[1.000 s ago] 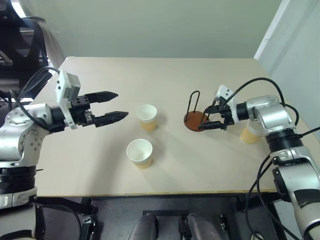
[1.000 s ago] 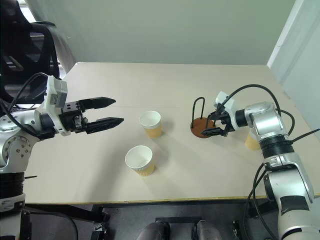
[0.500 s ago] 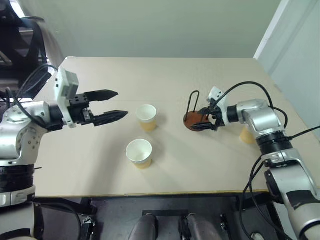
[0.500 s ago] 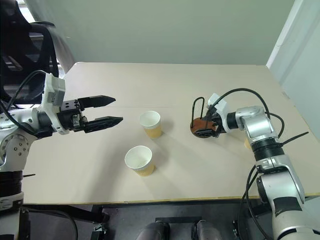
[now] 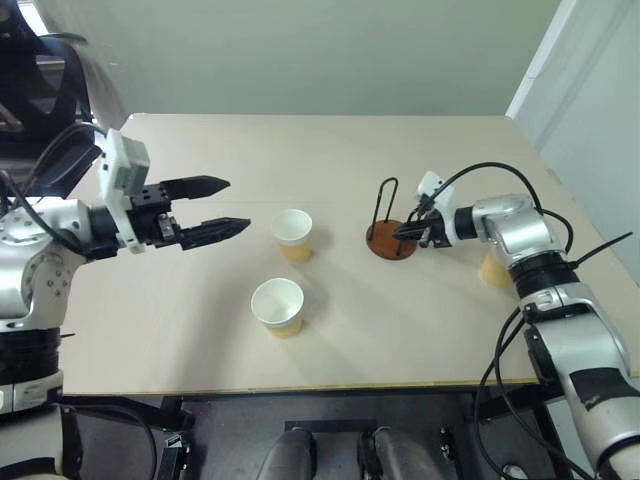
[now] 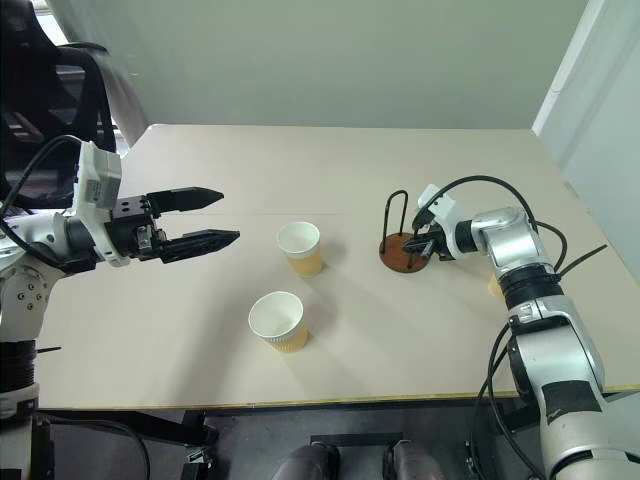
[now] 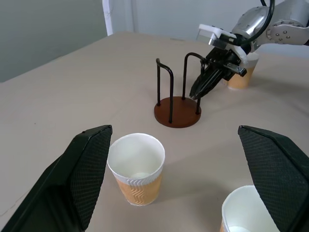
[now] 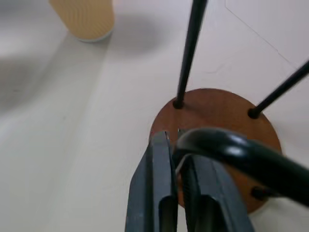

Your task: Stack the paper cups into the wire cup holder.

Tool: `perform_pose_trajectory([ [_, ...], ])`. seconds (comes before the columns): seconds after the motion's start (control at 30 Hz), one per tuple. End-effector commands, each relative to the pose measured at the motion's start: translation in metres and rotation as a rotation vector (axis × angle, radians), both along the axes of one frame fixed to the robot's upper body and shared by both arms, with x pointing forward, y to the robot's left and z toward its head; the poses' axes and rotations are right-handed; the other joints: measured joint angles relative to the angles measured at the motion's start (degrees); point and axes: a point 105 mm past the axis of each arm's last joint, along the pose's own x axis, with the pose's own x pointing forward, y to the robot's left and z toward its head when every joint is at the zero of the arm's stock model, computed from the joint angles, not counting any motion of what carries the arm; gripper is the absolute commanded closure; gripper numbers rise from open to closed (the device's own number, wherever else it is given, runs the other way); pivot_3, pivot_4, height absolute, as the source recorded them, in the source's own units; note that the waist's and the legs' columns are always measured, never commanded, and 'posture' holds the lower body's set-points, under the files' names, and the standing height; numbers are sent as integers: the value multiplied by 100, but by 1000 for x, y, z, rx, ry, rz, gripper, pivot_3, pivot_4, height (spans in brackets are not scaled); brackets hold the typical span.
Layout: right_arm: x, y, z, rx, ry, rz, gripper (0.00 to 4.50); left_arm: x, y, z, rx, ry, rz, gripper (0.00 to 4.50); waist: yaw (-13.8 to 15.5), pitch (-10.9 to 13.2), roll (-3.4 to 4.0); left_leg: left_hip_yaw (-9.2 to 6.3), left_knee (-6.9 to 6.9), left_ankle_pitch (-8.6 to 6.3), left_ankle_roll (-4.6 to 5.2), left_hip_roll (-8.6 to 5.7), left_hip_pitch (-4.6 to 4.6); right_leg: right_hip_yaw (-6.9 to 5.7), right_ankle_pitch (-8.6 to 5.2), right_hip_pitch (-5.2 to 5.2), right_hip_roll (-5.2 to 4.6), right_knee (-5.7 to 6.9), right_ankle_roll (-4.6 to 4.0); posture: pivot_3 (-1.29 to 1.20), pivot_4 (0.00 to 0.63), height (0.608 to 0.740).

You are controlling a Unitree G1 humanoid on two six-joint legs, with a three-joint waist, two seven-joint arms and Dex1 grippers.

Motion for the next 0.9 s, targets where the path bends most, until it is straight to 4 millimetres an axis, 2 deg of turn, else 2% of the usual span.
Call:
perform_pose_trajectory([
  [0.03,2,8,8,-23,-38,55,4449,-5,4,16,8,-57,13,0,-1,0,0,0,0,-1,-2,0,0,0,0,0,0,0,0,0,150,740],
  [0.2,-5,14,11,-58,-60,188,4449,-8,4,15,10,-39,-3,0,-3,0,0,0,0,-9,-13,0,0,0,0,-1,0,2,-1,0,150,740],
  [0.53,-10,6,28,-153,-123,353,4449,-19,9,7,24,11,-27,0,-9,0,1,0,0,-27,-40,1,-14,0,-1,-17,0,4,-4,0,150,740],
  [0.9,-23,-10,14,-304,-91,485,4449,-22,9,6,36,26,-36,0,-11,0,1,1,1,-35,-55,1,-11,0,-1,-16,-1,11,-7,0,150,740],
])
